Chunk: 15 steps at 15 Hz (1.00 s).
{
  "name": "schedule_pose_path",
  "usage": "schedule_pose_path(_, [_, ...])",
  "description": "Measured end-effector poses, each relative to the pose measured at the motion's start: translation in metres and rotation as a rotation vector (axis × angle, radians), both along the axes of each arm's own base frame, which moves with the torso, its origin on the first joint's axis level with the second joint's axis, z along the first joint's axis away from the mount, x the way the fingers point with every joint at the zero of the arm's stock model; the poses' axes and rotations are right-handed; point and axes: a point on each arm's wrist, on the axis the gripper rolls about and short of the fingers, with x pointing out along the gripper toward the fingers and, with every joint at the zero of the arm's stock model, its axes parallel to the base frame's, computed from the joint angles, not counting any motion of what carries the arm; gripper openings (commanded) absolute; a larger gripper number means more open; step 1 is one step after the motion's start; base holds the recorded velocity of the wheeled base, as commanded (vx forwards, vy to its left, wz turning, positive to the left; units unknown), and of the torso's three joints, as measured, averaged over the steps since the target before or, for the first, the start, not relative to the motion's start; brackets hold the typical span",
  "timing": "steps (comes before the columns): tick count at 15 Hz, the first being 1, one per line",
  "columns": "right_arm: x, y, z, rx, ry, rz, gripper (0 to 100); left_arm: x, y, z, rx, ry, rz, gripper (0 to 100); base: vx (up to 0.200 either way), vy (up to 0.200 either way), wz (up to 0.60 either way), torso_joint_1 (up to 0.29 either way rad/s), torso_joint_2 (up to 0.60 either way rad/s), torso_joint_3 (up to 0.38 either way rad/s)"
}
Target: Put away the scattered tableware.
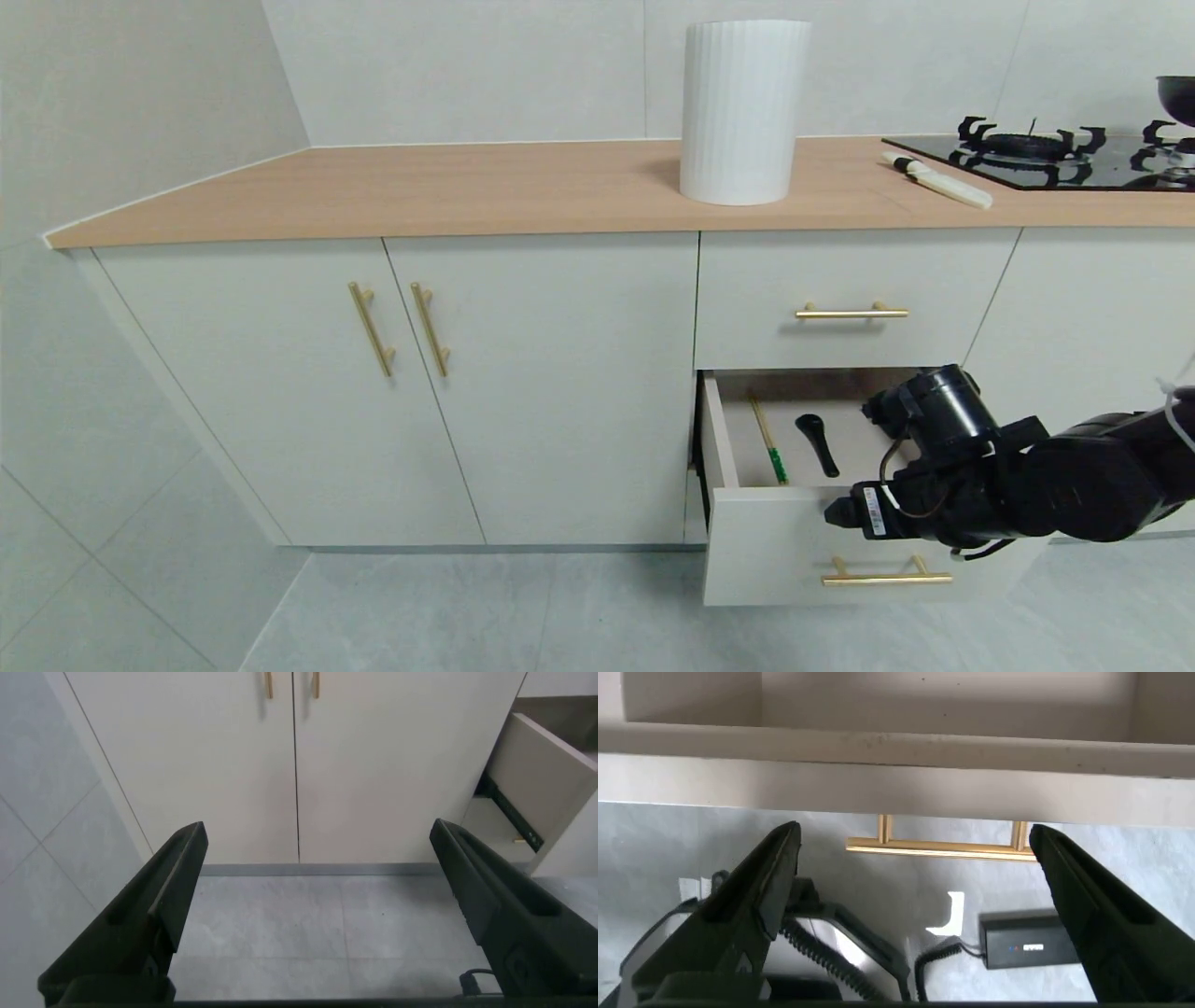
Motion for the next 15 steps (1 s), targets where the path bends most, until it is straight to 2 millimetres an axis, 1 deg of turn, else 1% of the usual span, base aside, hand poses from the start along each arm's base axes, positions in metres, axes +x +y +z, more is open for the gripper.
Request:
schedule_pose_path(7, [0.035, 0.006, -0.005, -0.014, -0.03, 0.009, 100, 0.0, 0.0, 0.0, 0.0, 0.0, 0.0, 100, 0.0, 0.0, 0.0, 0.0, 0.0, 0.0])
schedule_pose_path(11, [0.053, 0.011, -0.004, -0.005, -0.062, 0.008, 100, 0.0, 0.0, 0.0, 0.0, 0.0, 0.0, 100, 0.0, 0.0, 0.0, 0.0, 0.0, 0.0])
schedule_pose_path(15, [0.076, 0.01, -0.002, -0.001, -0.102, -0.006, 100, 0.0, 0.0, 0.0, 0.0, 0.0, 0.0, 100, 0.0, 0.0, 0.0, 0.0, 0.0, 0.0])
